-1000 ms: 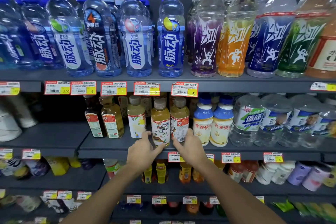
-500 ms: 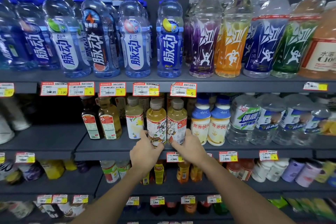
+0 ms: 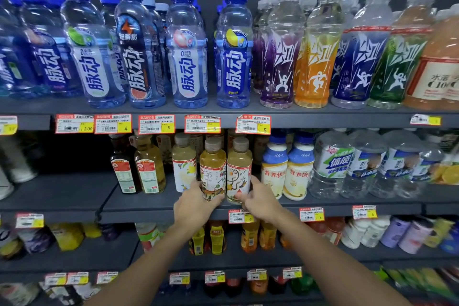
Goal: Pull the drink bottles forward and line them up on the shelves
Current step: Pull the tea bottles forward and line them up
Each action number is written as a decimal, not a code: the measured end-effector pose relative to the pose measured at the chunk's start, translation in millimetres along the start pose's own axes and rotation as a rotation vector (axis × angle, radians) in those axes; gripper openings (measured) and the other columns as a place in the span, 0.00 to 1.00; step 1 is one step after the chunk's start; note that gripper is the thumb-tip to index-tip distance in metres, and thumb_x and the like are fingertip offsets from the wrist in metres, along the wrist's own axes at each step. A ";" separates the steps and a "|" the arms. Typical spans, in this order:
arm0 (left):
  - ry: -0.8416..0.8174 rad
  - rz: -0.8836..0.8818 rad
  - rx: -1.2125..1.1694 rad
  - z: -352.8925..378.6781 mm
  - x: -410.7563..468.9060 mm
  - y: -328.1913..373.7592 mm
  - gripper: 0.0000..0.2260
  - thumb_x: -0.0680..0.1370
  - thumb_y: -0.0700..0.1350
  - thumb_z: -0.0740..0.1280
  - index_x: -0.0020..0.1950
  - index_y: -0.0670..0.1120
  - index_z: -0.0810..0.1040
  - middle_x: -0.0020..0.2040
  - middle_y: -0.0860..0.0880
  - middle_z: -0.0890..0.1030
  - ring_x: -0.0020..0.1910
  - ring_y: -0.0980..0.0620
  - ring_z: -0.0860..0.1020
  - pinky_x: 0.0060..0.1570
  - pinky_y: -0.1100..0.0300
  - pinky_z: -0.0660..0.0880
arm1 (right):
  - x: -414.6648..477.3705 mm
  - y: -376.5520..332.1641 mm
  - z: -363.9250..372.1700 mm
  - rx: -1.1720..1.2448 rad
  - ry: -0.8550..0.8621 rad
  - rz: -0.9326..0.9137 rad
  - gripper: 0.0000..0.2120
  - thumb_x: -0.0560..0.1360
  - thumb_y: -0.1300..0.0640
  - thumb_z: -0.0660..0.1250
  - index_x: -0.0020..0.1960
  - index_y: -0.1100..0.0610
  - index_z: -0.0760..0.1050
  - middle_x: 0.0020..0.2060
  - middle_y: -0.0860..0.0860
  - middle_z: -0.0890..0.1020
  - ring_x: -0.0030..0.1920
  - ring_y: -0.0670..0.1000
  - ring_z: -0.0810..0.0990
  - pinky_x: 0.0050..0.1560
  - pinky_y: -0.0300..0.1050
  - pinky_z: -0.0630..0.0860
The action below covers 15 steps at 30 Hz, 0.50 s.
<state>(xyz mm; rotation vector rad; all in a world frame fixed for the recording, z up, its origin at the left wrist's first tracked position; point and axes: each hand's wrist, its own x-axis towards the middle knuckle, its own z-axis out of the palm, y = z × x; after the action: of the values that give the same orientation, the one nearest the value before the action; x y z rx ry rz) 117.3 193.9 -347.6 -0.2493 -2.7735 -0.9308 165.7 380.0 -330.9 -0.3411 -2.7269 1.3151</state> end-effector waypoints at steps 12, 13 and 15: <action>-0.025 -0.035 0.057 1.9 4.1 0.4 0.29 0.68 0.74 0.65 0.55 0.53 0.66 0.51 0.53 0.82 0.52 0.49 0.81 0.46 0.52 0.76 | -6.1 -16.2 35.1 -0.278 0.346 0.060 0.33 0.75 0.33 0.67 0.63 0.61 0.70 0.56 0.57 0.74 0.56 0.55 0.78 0.51 0.46 0.76; -0.024 -0.033 0.061 2.0 4.4 0.0 0.29 0.68 0.74 0.65 0.55 0.53 0.66 0.51 0.53 0.82 0.52 0.49 0.81 0.47 0.52 0.76 | -5.8 -16.9 36.6 -0.258 0.351 0.060 0.33 0.75 0.35 0.67 0.64 0.61 0.68 0.58 0.57 0.74 0.58 0.56 0.77 0.53 0.47 0.76; -0.016 -0.028 0.066 3.5 4.0 -0.3 0.29 0.69 0.73 0.65 0.56 0.52 0.67 0.52 0.53 0.82 0.53 0.48 0.81 0.48 0.51 0.76 | -5.9 -15.9 38.5 -0.172 0.350 0.034 0.30 0.76 0.40 0.70 0.67 0.59 0.65 0.61 0.57 0.73 0.62 0.56 0.76 0.57 0.49 0.76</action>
<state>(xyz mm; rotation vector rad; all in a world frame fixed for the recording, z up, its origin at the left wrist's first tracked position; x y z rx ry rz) 112.9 196.1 -349.5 -0.2094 -2.8231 -0.8450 161.9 339.7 -342.4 -0.5743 -2.5463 0.9234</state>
